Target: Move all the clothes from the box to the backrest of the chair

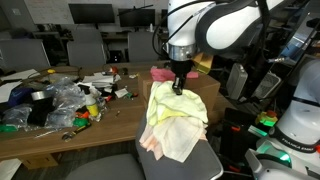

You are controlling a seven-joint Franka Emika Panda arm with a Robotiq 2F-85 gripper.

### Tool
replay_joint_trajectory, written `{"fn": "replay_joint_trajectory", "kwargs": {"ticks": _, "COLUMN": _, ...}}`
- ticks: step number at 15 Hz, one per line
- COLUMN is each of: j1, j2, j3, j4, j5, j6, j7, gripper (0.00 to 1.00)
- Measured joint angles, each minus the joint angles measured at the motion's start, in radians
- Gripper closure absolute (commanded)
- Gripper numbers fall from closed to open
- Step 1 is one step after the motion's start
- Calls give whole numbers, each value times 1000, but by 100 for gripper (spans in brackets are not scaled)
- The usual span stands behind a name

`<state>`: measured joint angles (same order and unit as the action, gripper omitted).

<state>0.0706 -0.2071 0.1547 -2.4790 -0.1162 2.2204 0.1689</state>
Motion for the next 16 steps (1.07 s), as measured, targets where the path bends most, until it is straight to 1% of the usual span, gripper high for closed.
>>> {"fn": "replay_joint_trajectory", "kwargs": {"ticks": 1, "j1": 0, "j2": 0, "j3": 0, "j4": 0, "j5": 0, "j6": 0, "j7": 2, "gripper": 64}}
{"fn": "replay_joint_trajectory", "kwargs": {"ticks": 2, "j1": 0, "j2": 0, "j3": 0, "j4": 1, "j5": 0, "j6": 0, "j7": 4, "gripper": 58}}
{"fn": "replay_joint_trajectory", "kwargs": {"ticks": 9, "j1": 0, "j2": -5, "j3": -4, "j4": 10, "j5": 0, "j6": 0, "j7": 16, "gripper": 6}}
{"fn": "replay_joint_trajectory", "kwargs": {"ticks": 10, "j1": -1, "j2": -7, "j3": -5, "j4": 12, "j5": 0, "j6": 0, "j7": 19, "gripper": 1}}
{"fn": "replay_joint_trajectory", "kwargs": {"ticks": 16, "j1": -4, "j2": -15, "j3": -13, "j4": 29, "j5": 0, "j6": 2, "j7": 32, "gripper": 0}}
